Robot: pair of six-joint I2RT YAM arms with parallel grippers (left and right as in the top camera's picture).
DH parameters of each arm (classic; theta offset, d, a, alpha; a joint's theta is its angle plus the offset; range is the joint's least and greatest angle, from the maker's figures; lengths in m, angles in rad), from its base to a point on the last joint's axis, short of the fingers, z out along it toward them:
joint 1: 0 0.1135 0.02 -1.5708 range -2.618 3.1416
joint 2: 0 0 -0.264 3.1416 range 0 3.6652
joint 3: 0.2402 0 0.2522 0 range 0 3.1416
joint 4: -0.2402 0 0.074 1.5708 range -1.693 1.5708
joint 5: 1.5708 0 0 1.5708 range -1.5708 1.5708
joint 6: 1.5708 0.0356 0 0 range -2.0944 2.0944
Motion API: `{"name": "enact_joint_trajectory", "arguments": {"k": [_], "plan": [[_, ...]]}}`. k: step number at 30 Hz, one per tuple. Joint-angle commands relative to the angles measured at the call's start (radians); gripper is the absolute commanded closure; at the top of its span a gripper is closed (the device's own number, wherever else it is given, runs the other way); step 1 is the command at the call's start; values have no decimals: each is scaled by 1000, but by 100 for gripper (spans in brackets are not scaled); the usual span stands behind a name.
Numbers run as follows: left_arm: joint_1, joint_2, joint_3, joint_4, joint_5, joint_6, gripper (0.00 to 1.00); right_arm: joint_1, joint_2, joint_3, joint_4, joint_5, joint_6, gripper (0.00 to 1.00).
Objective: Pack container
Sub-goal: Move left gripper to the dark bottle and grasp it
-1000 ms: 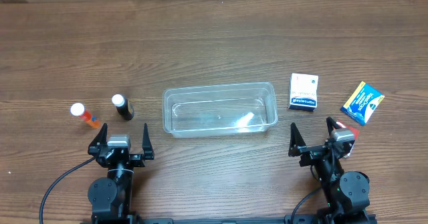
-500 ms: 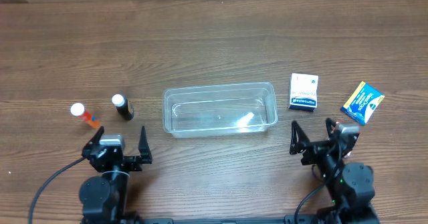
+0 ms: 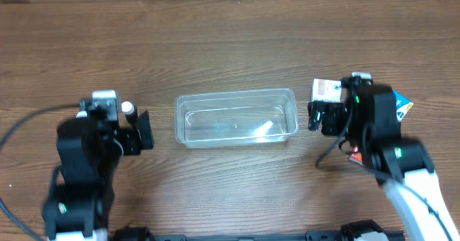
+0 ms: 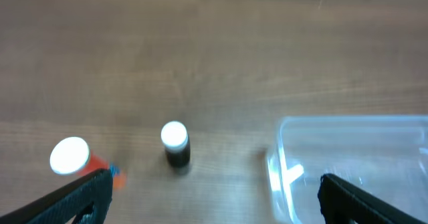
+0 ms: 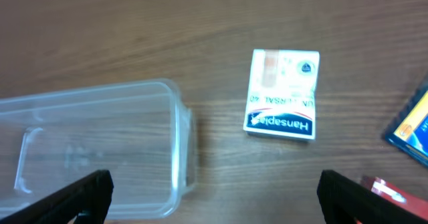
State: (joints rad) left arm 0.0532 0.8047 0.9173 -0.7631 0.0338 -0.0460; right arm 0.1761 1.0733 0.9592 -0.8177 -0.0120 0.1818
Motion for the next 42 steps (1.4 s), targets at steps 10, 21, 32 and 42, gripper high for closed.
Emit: {"name": "enact_joint_trajectory", "arguments": {"k": [10,21,32,42], "plan": [[6,489,490,-499,85,-3,0,-46,326,251,-228,6,-77,0],[28,644,507,-404,-15,-50,0,-46,326,251,-228,8,-77,0],[87,876,507,-324,-15,-66,0,-46,326,250,-228,7,-77,0],[87,1050,507,-312,-8,-67,9,-46,326,250,-228,8,-77,0]]}}
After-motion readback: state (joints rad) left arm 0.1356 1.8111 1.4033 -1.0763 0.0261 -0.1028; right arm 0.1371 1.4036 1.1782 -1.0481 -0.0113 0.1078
